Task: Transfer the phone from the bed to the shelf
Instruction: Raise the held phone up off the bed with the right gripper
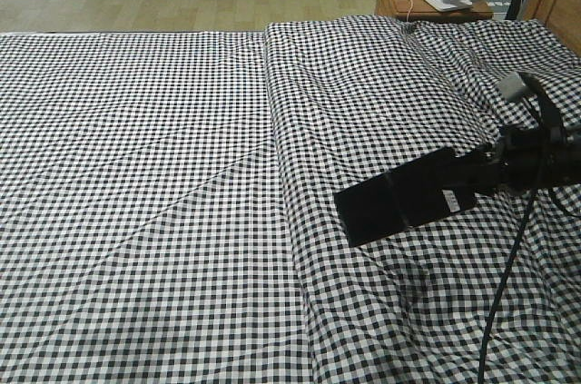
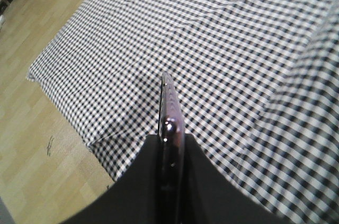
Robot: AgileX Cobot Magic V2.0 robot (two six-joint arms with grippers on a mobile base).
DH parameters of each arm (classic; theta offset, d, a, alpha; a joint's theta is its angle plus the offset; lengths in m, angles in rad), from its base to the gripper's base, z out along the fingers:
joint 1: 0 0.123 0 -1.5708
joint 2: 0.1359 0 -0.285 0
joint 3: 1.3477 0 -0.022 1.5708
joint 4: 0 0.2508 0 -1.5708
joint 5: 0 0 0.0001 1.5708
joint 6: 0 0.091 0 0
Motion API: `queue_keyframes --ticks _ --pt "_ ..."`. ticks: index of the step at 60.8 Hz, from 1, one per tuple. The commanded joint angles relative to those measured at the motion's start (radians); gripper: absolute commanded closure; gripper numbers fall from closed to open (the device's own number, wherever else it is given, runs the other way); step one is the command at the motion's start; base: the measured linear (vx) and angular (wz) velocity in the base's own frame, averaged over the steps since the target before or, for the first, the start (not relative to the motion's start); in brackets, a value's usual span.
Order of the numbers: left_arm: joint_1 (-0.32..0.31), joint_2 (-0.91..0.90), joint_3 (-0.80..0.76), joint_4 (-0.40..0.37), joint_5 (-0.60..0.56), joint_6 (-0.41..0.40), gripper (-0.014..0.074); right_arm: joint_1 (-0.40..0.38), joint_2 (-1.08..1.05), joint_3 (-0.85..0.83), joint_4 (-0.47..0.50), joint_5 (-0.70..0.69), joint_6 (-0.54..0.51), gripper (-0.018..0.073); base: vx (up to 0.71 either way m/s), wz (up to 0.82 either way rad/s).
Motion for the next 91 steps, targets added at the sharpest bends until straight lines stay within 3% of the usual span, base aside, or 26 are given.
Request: queue_keyframes --ticks 1,11,28,45,91 --pt "0.001 -0.007 -0.023 -0.009 -0.072 -0.006 0.0595 0.047 -0.099 -0.019 0.071 0.12 0.012 0.0563 0.0 0.0" --pt "0.001 -0.007 -0.023 -0.009 -0.072 -0.006 0.0595 0.135 -0.201 -0.019 0.083 0.119 0.026 0.0563 0.0 0.0" --pt "0.001 -0.007 -0.023 -0.009 -0.072 -0.006 0.0595 0.286 -0.319 -0.019 0.188 0.118 0.031 0.0561 0.0 0.0" --pt "0.001 -0.007 -0.023 -0.009 -0.072 -0.006 0.0595 0.405 -0.361 -0.019 0.198 0.118 0.031 0.0561 0.0 0.0" --pt "0.001 -0.007 -0.023 -0.009 -0.072 -0.006 0.0595 0.412 -0.36 -0.019 0.198 0.118 0.031 0.0563 0.0 0.0"
